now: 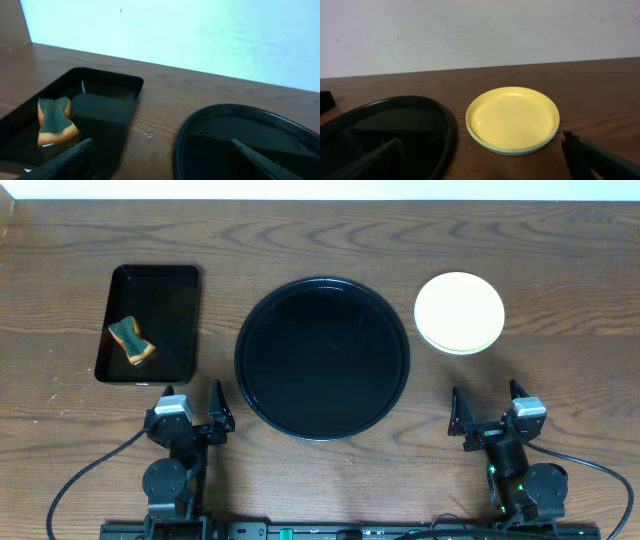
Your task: Clean dirty plates on tray and stack at the side
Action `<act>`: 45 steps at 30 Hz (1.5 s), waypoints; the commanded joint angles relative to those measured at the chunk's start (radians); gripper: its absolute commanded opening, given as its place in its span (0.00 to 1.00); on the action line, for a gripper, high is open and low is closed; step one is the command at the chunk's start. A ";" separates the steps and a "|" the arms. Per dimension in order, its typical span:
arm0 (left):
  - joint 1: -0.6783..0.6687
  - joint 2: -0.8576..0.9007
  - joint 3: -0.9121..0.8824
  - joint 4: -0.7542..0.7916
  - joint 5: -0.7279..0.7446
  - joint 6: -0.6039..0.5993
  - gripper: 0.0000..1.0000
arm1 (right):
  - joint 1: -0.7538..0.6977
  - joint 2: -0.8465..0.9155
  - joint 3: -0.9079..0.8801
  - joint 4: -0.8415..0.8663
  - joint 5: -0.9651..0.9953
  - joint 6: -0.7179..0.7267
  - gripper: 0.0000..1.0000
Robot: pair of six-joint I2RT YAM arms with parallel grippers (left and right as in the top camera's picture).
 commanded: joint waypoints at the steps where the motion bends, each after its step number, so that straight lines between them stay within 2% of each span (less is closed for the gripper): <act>1: -0.005 -0.011 -0.013 -0.048 0.005 0.087 0.83 | -0.006 -0.001 -0.002 -0.004 -0.008 0.015 0.99; 5: -0.016 -0.011 -0.013 -0.047 0.009 0.124 0.83 | -0.006 -0.001 -0.002 -0.004 -0.008 0.015 0.99; 45: -0.017 -0.007 -0.013 -0.045 -0.010 0.120 0.83 | -0.006 -0.001 -0.002 -0.004 -0.008 0.015 0.99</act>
